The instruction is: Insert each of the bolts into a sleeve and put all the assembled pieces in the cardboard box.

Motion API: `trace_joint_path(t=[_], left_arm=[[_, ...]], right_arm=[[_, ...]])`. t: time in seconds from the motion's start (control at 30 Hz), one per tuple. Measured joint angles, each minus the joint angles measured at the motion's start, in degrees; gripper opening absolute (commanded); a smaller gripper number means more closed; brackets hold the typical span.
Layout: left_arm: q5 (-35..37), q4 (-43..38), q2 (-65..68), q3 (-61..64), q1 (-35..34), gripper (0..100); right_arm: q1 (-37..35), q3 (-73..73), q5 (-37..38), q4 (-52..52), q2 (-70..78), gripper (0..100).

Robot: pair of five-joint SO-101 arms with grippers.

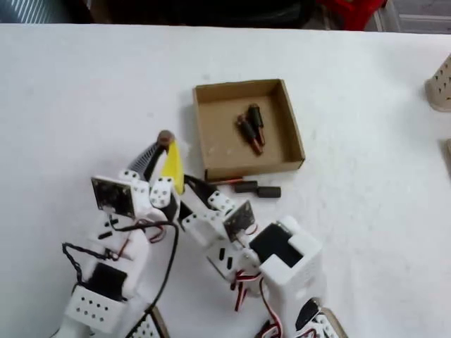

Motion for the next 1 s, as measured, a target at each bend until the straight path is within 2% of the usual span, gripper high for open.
trace_joint_path(t=[0.8, 1.0], left_arm=[[2.81, -0.35, -0.35, 1.23, 0.00, 2], [2.81, 4.92, -0.35, 1.23, 0.00, 2]], right_arm=[[0.97, 0.00, 0.00, 0.00, 0.00, 1.5], [0.79, 0.00, 0.00, 0.00, 0.00, 1.5]])
